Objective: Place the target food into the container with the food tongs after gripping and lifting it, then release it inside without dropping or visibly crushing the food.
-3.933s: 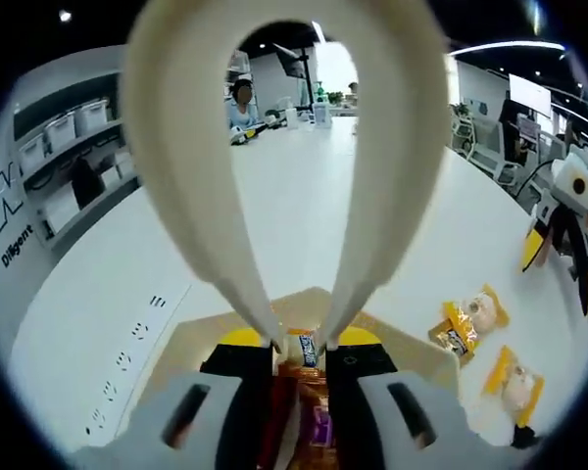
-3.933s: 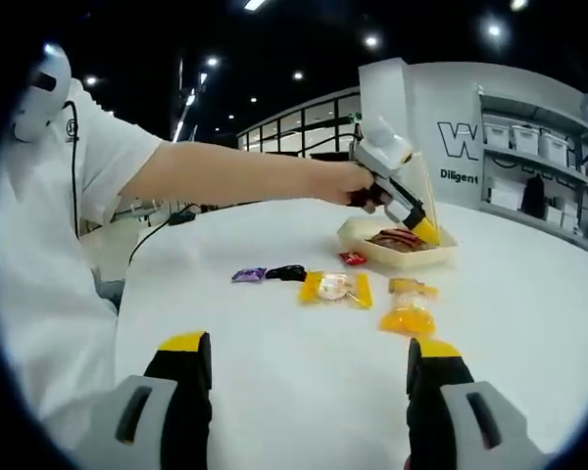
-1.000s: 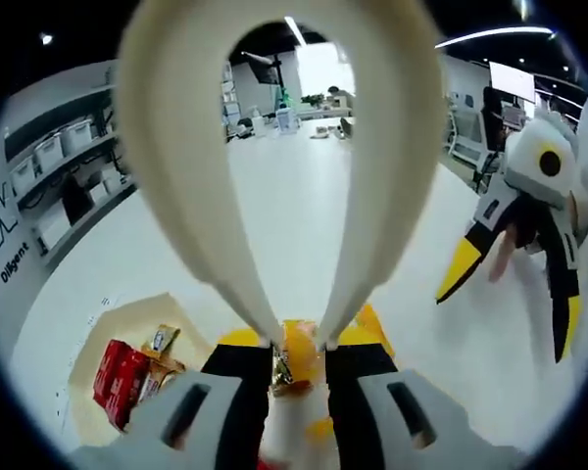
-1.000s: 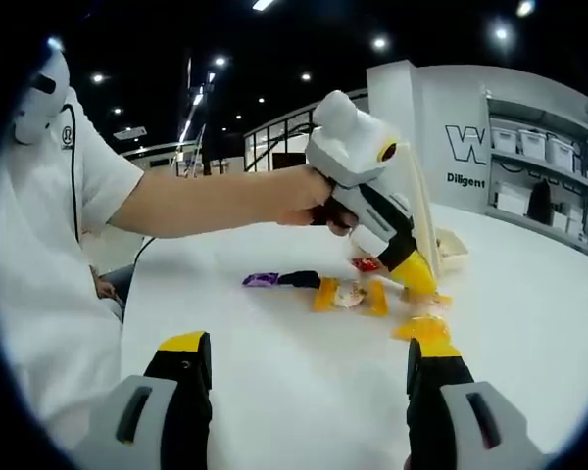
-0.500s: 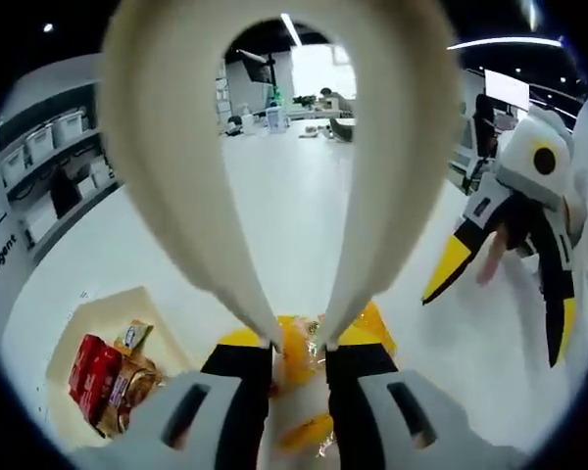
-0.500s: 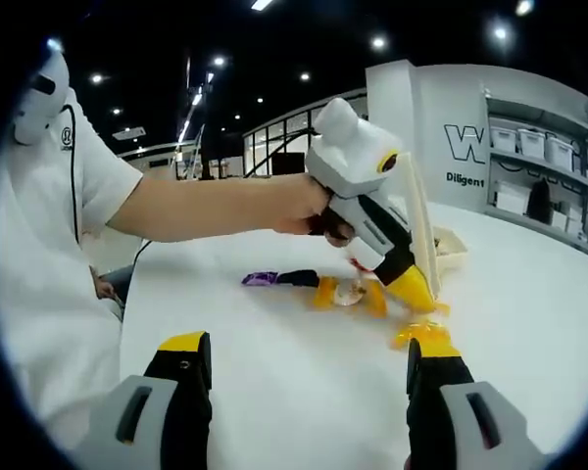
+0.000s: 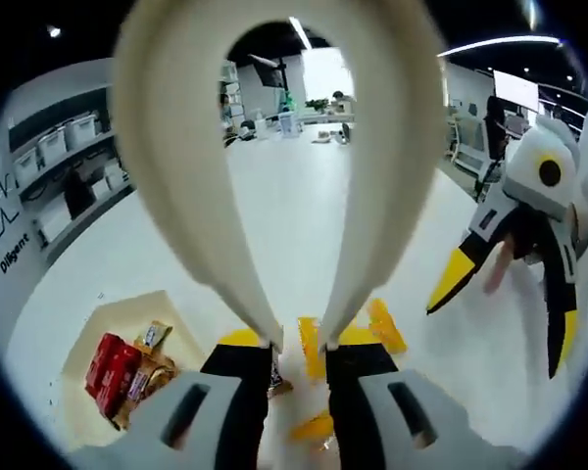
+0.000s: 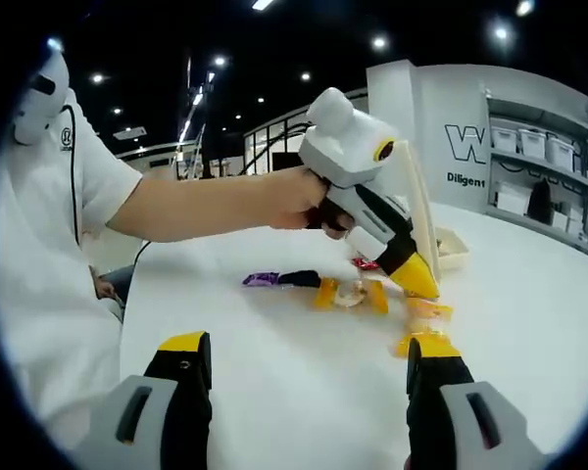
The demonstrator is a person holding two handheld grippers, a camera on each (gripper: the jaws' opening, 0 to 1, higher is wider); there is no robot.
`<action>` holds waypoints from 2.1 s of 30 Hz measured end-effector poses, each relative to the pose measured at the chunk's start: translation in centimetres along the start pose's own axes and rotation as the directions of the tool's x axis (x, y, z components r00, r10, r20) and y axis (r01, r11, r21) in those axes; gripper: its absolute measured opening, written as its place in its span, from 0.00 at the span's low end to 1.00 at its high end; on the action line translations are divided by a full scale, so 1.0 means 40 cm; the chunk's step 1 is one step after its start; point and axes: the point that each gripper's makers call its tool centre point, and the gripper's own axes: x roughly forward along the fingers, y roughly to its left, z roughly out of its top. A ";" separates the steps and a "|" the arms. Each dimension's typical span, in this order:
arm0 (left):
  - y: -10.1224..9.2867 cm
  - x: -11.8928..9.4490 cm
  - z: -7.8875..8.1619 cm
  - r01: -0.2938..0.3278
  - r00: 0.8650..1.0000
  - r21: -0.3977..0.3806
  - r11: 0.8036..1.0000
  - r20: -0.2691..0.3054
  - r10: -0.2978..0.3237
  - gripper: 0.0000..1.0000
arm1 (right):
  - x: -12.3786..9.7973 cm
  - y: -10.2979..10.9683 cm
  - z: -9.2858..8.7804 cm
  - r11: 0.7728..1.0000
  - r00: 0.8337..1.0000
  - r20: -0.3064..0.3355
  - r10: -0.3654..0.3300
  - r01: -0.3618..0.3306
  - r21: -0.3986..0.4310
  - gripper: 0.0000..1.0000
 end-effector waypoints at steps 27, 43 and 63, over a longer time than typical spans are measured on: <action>0.039 -0.001 -0.052 -0.144 0.987 -0.073 0.987 -0.079 0.138 0.20 | 0.003 0.002 0.007 1.000 1.000 0.001 0.004 -0.004 -0.007 0.81; 0.003 0.008 -0.057 -0.003 0.996 0.023 1.000 -0.094 0.006 0.18 | 0.003 0.002 0.009 1.000 1.000 0.002 0.004 -0.004 -0.008 0.81; 0.016 0.014 -0.050 -0.047 0.996 -0.009 0.999 -0.081 0.046 0.21 | 0.001 -0.001 0.000 1.000 1.000 -0.002 0.001 -0.001 -0.001 0.81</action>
